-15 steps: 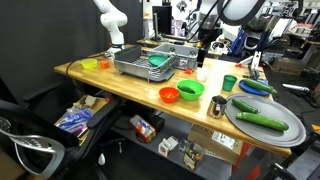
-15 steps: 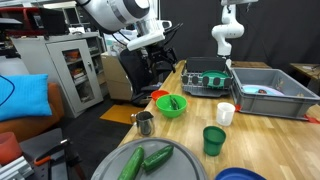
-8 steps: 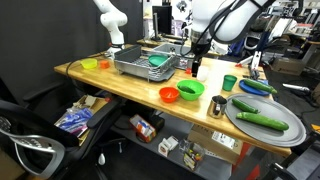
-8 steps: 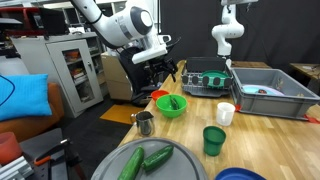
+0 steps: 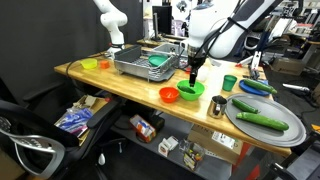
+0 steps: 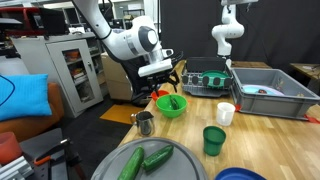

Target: Remove the zucchini from the green bowl and place it on the grey tray

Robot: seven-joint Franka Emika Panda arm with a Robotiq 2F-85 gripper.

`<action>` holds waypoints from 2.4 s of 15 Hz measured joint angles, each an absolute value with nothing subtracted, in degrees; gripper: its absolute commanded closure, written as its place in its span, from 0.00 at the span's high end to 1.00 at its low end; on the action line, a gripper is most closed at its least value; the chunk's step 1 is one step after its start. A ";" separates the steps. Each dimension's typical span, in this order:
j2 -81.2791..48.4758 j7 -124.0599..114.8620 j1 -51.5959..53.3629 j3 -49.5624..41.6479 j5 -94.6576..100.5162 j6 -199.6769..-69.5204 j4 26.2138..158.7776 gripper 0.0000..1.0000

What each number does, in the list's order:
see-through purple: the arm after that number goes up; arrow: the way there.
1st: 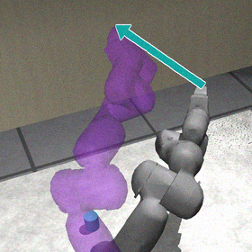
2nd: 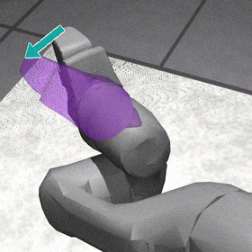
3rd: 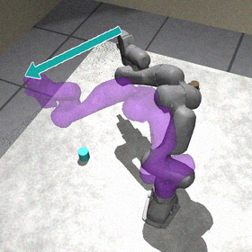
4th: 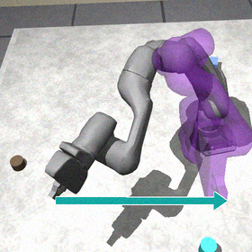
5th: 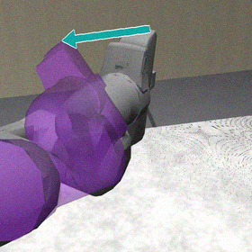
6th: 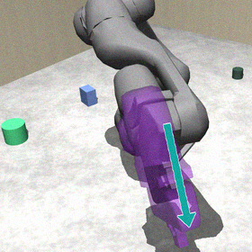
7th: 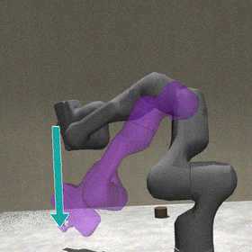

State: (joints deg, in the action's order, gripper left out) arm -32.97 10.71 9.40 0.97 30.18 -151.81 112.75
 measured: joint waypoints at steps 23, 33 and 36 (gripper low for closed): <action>-42.73 13.07 9.73 -1.75 28.21 -157.50 105.97 1.00; -48.19 13.31 9.57 -1.28 26.13 -158.88 102.21 0.61; -48.60 13.31 9.51 -1.28 26.08 -159.47 102.10 0.41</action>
State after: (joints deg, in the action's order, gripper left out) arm -48.60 13.31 9.51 -1.28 26.08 -159.47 102.10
